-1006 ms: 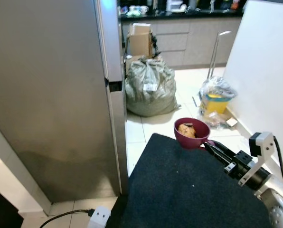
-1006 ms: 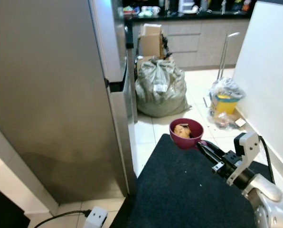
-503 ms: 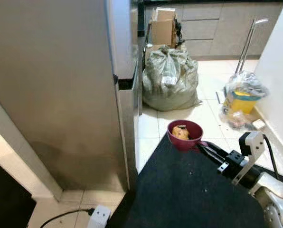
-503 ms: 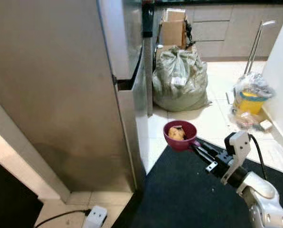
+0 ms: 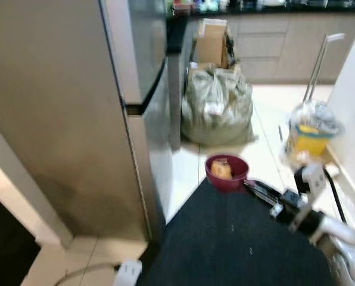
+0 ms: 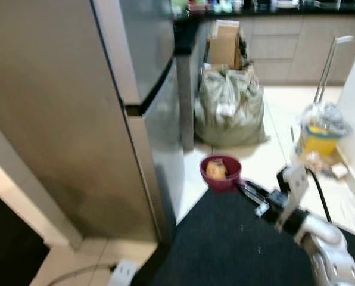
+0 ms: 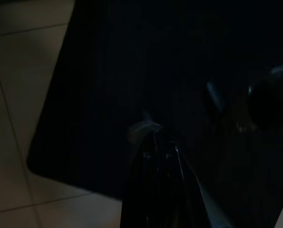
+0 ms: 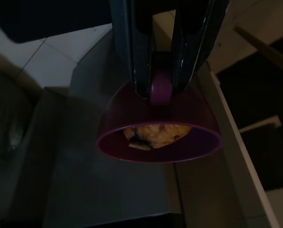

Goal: Restocking fridge

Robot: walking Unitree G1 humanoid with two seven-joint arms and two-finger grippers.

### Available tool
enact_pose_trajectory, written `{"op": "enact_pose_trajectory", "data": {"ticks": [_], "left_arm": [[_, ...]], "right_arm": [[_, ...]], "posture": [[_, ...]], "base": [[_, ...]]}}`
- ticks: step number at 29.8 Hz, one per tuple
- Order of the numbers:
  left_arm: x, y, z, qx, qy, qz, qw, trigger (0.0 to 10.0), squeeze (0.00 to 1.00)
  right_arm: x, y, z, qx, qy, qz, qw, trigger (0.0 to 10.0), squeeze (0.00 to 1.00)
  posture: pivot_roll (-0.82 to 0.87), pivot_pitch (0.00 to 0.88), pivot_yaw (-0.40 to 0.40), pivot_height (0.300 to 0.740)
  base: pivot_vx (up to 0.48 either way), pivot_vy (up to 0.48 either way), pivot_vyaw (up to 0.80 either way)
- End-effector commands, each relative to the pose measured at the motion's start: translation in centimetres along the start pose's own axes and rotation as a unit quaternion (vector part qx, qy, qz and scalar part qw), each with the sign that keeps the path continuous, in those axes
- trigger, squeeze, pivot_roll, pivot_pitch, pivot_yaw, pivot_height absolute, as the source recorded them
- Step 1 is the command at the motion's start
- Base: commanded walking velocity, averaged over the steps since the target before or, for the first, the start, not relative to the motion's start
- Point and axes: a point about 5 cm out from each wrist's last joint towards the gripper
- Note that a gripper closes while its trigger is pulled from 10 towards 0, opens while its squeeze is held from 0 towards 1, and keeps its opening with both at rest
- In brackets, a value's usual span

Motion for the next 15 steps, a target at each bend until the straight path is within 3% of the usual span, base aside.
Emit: {"op": "enact_pose_trajectory", "data": {"ticks": [1, 15], "left_arm": [[-0.47, -0.1, 0.06, 0.0, -0.001, 0.009, 1.0, 10.0, 0.0], [-0.46, -0.09, 0.02, -0.001, -0.001, 0.009, 1.0, 10.0, 0.0]], "right_arm": [[0.26, 0.45, 0.44, 0.016, 0.004, -0.01, 1.0, 10.0, 0.0], [0.26, 0.47, 0.38, 0.015, 0.003, -0.009, 1.0, 10.0, 0.0]], "posture": [[-0.19, 0.0, 0.057, 0.74], [-0.19, 0.0, 0.059, 0.74]], "base": [[0.0, -0.461, 0.78], [0.0, -0.461, 0.78]]}}
Point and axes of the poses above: a point about 5 cm out from each wrist's last joint towards the gripper, its own y axis pointing out of the wrist towards the gripper, its own x axis along the axis of the wrist's last joint, z = x × y, and after that the axes turned 13 degrees about y, right-handed
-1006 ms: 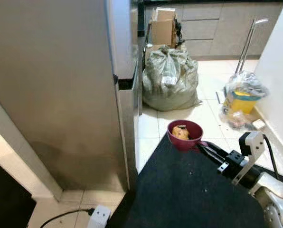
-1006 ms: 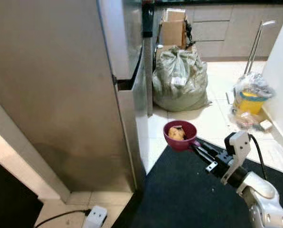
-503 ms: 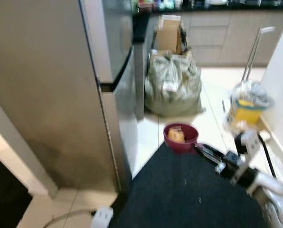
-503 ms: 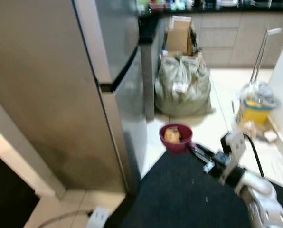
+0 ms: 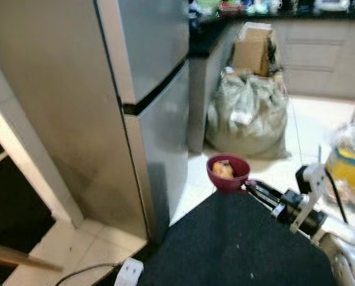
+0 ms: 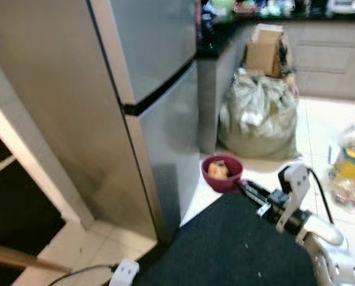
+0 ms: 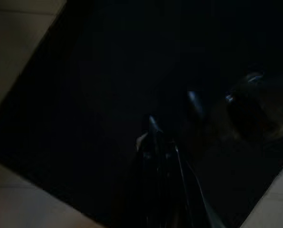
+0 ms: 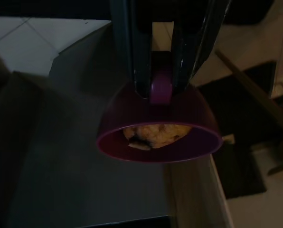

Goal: Restocking fridge

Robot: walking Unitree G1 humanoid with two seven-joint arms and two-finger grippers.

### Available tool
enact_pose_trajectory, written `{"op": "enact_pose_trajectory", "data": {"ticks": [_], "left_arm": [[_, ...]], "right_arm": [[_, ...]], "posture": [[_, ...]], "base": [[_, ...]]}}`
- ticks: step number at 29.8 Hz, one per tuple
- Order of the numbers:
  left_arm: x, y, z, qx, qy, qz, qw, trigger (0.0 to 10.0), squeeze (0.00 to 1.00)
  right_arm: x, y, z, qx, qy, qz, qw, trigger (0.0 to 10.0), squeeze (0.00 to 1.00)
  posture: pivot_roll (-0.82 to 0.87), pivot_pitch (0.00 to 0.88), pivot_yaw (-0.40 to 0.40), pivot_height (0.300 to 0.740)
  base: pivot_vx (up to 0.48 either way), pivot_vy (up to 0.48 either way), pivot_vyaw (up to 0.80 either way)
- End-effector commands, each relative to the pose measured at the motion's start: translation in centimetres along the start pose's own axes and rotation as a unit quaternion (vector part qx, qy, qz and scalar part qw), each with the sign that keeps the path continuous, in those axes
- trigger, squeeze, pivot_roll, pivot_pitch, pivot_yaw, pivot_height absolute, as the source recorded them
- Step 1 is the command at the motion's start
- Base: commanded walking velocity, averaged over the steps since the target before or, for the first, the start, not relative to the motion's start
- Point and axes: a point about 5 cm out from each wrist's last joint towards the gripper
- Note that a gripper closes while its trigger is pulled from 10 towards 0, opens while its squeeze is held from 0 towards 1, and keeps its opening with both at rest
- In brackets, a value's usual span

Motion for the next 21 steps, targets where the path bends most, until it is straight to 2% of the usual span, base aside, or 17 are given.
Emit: {"op": "enact_pose_trajectory", "data": {"ticks": [1, 5, 21], "left_arm": [[-0.57, -0.14, 0.16, 0.002, -0.001, 0.011, 1.0, 10.0, 0.0], [-0.52, -0.13, 0.29, 0.013, -0.007, 0.012, 1.0, 10.0, 0.0], [-0.93, -0.22, 0.43, 0.023, -0.015, 0.022, 0.999, 10.0, 0.0]], "right_arm": [[0.44, 0.2, 0.26, 0.007, -0.007, -0.014, 1.0, 10.0, 0.0], [0.43, 0.28, 0.23, 0.002, -0.015, -0.012, 1.0, 10.0, 0.0], [0.66, 0.5, -0.07, -0.018, -0.02, -0.028, 0.999, 10.0, 0.0]], "posture": [[-0.19, 0.0, 0.059, 0.74], [-0.19, 0.0, 0.06, 0.74], [-0.2, 0.0, 0.059, 0.74]], "base": [[0.0, -0.465, 0.77], [0.0, -0.182, 0.63], [0.0, 0.0, 0.0]]}}
Point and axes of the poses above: a point about 5 cm out from each wrist's last joint towards the gripper, its own y axis pointing out of the wrist towards the gripper, its own x axis along the axis of the wrist's last joint, z = x × y, and after that the axes turned 13 degrees about y, right-handed
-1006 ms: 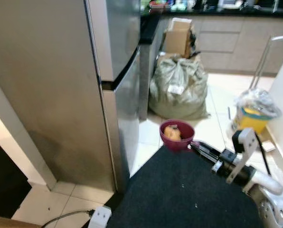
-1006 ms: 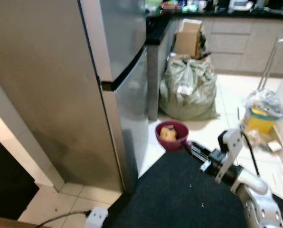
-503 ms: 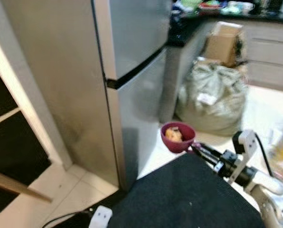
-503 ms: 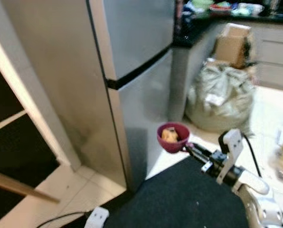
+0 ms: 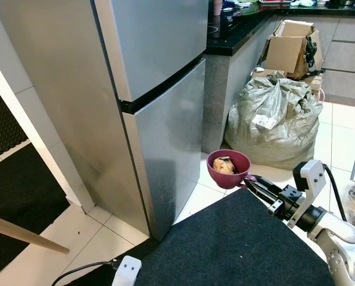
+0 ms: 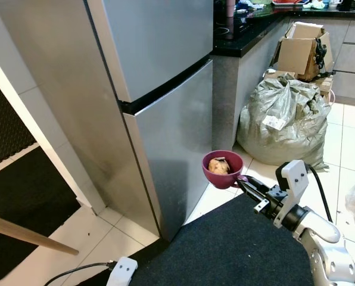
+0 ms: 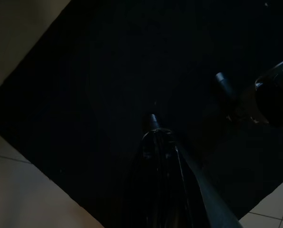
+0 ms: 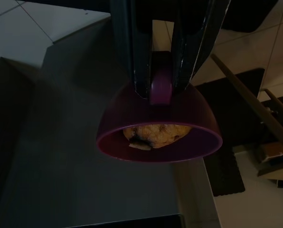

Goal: Restocking fridge

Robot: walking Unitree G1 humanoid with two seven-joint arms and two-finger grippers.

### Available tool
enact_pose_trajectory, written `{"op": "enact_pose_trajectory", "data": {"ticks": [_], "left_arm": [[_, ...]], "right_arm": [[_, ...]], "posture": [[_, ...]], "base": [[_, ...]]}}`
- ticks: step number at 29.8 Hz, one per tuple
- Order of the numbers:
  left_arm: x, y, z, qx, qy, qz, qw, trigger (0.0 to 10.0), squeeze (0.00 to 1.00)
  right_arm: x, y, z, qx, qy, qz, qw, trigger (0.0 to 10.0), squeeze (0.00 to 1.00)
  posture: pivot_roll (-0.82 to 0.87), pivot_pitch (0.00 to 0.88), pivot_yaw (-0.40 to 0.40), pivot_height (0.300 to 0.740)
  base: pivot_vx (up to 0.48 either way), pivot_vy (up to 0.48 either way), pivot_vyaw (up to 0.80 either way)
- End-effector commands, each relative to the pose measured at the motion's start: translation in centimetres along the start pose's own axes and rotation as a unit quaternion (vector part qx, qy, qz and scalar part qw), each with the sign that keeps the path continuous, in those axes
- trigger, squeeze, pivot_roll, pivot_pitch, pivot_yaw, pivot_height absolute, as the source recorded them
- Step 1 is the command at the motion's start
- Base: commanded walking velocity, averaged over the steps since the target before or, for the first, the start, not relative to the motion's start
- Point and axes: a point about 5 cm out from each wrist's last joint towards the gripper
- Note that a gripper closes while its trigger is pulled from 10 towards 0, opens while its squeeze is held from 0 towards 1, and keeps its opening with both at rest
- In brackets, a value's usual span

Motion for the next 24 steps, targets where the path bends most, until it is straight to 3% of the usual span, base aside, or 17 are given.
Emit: {"op": "enact_pose_trajectory", "data": {"ticks": [1, 21, 24], "left_arm": [[-0.58, -0.18, 0.36, 0.003, -0.008, 0.008, 1.0, 10.0, 0.0], [-0.58, -0.19, 0.37, 0.001, -0.006, 0.005, 1.0, 10.0, 0.0], [-0.44, -0.2, 0.49, 0.007, -0.021, -0.003, 1.0, 10.0, 0.0]], "right_arm": [[0.63, 0.24, 0.04, 0.004, -0.006, -0.02, 1.0, 10.0, 0.0], [0.42, 0.62, 0.41, 0.011, -0.002, -0.022, 1.0, 10.0, 0.0], [0.38, 0.68, 0.46, 0.013, -0.002, -0.023, 1.0, 10.0, 0.0]], "posture": [[-0.2, 0.0, 0.059, 0.74], [-0.19, 0.0, 0.061, 0.74], [-0.19, 0.0, 0.062, 0.74]], "base": [[0.0, 0.0, 0.0], [0.298, 0.0, 0.0], [0.212, 0.0, 0.0]]}}
Point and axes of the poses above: a point about 5 cm out from each wrist's last joint towards the gripper, its own y axis pointing out of the wrist towards the gripper, its own x axis along the axis of the wrist's last joint, z = x × y, and after that the axes turned 13 degrees about y, right-handed
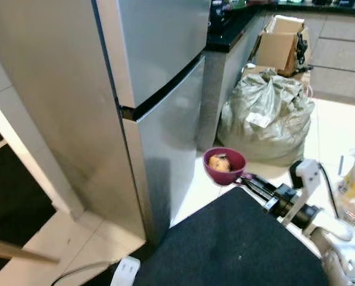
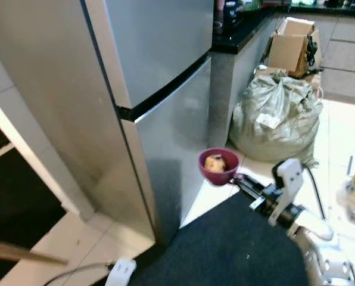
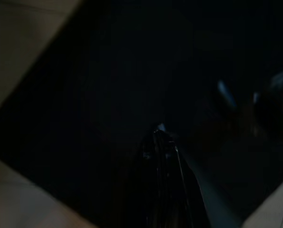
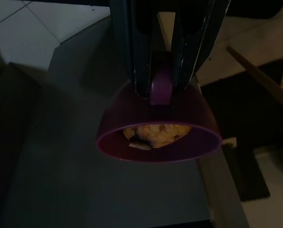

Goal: Restocking fridge

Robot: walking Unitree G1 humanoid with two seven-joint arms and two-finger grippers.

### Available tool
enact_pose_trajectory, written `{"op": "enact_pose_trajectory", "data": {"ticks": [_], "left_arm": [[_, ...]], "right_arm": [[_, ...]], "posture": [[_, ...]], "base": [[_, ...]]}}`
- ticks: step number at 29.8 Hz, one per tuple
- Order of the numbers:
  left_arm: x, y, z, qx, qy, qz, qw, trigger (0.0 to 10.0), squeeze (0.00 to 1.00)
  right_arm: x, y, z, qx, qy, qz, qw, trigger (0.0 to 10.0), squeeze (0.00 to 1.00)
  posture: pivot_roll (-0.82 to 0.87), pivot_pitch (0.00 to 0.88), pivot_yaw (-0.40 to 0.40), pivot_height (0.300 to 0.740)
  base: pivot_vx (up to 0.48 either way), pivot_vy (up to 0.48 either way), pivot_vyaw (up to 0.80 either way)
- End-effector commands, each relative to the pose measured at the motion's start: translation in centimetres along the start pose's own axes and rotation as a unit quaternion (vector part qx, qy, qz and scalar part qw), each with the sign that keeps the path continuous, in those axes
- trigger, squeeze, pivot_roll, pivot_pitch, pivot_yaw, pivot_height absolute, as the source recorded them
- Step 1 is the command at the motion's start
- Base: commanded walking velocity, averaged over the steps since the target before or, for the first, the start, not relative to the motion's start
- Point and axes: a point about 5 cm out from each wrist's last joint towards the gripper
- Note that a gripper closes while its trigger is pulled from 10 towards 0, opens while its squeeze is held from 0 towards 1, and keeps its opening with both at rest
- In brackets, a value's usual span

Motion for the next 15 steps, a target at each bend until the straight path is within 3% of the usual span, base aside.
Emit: {"op": "enact_pose_trajectory", "data": {"ticks": [1, 6, 15], "left_arm": [[-1.31, -0.32, 0.18, 0.01, -0.026, 0.015, 1.0, 10.0, 0.0], [-1.27, -0.31, 0.11, -0.001, -0.009, 0.016, 1.0, 10.0, 0.0], [-1.26, -0.29, 0.01, -0.005, -0.001, 0.017, 1.0, 10.0, 0.0]], "right_arm": [[0.44, 0.93, 0.83, 0.024, -0.004, -0.02, 1.0, 10.0, 0.0], [0.41, 1.02, 0.88, 0.026, -0.002, -0.02, 0.999, 10.0, 0.0], [0.4, 1.15, 0.91, 0.029, -0.002, -0.022, 0.999, 10.0, 0.0]], "posture": [[-0.19, 0.0, 0.062, 0.74], [-0.19, 0.0, 0.061, 0.74], [-0.19, 0.0, 0.063, 0.74]], "base": [[0.0, 0.0, 0.0], [0.0, -0.059, 0.0], [0.0, -0.472, 0.0]]}}
Point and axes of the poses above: a point about 5 cm out from each wrist's last joint towards the gripper, its own y axis pointing out of the wrist towards the gripper, its own x axis along the axis of the wrist's last joint, z = x × y, and after that the axes turned 13 degrees about y, right-handed
